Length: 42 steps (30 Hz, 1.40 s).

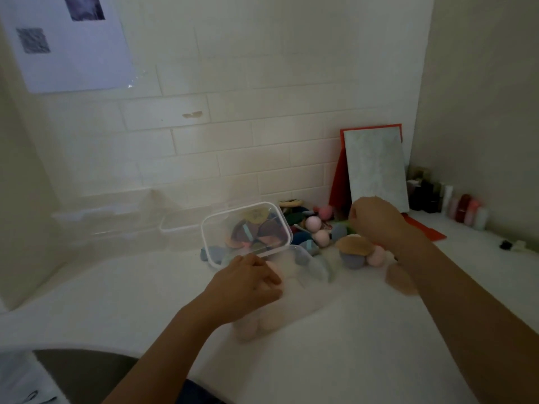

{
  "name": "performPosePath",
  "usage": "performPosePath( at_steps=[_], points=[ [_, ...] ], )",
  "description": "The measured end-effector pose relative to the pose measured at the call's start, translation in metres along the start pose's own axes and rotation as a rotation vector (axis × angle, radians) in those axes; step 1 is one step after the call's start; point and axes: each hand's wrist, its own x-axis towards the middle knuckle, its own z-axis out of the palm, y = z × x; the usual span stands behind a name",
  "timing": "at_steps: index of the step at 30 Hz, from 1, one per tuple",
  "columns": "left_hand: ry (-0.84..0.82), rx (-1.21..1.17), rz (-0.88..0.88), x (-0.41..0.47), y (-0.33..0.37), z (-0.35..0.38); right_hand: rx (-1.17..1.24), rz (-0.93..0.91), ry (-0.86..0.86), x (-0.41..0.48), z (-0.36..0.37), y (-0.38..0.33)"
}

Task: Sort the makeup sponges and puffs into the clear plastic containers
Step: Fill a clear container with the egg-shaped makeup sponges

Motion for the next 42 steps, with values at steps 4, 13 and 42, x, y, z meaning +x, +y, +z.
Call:
performPosePath(
  at_steps=[4, 13, 42],
  points=[
    [-0.011, 0.006, -0.007, 0.0, 0.003, 0.0, 0.052, 0.123, -0.149, 0.003, 0.025, 0.02],
    [0.006, 0.0, -0.022, 0.0, 0.004, 0.0, 0.462, 0.08, -0.255, 0.005, 0.046, 0.012],
    [0.038, 0.02, -0.02, -0.001, 0.008, -0.002, 0.252, -0.585, -0.547, -0.052, -0.005, -0.079]
  ],
)
